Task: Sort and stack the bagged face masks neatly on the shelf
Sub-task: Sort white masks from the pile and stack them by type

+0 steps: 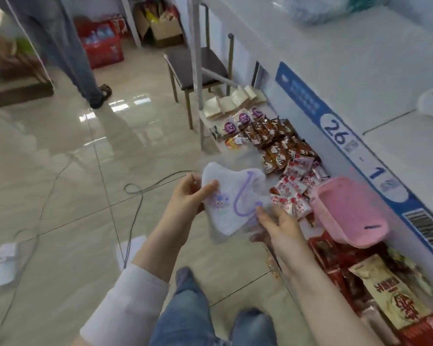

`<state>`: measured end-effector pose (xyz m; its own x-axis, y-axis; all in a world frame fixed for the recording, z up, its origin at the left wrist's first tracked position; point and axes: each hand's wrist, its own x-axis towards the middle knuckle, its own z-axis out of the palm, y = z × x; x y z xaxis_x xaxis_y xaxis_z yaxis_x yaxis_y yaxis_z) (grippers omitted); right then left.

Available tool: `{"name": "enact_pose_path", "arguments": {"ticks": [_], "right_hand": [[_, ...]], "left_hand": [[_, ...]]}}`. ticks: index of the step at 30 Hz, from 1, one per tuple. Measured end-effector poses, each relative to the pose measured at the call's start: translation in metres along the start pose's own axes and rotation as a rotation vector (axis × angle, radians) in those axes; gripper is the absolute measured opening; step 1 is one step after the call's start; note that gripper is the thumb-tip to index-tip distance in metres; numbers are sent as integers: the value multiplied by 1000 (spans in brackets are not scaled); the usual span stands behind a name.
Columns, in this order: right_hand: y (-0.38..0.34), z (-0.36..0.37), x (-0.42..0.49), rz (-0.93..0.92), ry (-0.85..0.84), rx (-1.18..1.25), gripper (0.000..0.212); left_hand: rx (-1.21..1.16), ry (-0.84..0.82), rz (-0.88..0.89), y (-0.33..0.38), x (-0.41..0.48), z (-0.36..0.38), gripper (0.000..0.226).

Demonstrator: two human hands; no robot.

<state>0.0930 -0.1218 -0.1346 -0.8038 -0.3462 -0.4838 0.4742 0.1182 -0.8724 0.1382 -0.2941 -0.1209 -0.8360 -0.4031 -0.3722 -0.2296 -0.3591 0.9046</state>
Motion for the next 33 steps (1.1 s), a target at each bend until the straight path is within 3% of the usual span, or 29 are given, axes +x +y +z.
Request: {"name": "enact_pose_path", "arguments": {"ticks": [5, 10, 14, 16, 29, 33], "right_hand": [[32, 92, 47, 141, -40, -93, 14], [45, 155, 79, 213, -78, -196, 20], [39, 196, 120, 255, -124, -285, 22], [30, 216, 149, 245, -147, -316, 18], [-114, 321, 357, 30, -210, -269, 16], [-165, 334, 399, -87, -138, -239, 15]], "left_hand": [[-15, 97, -174, -15, 32, -106, 14], [-75, 176, -302, -23, 52, -171, 18], [-147, 236, -358, -23, 83, -211, 5], [-183, 268, -368, -16, 109, -226, 12], [-155, 276, -194, 138, 330, -281, 9], [-106, 172, -91, 194, 390, -277, 8]]}}
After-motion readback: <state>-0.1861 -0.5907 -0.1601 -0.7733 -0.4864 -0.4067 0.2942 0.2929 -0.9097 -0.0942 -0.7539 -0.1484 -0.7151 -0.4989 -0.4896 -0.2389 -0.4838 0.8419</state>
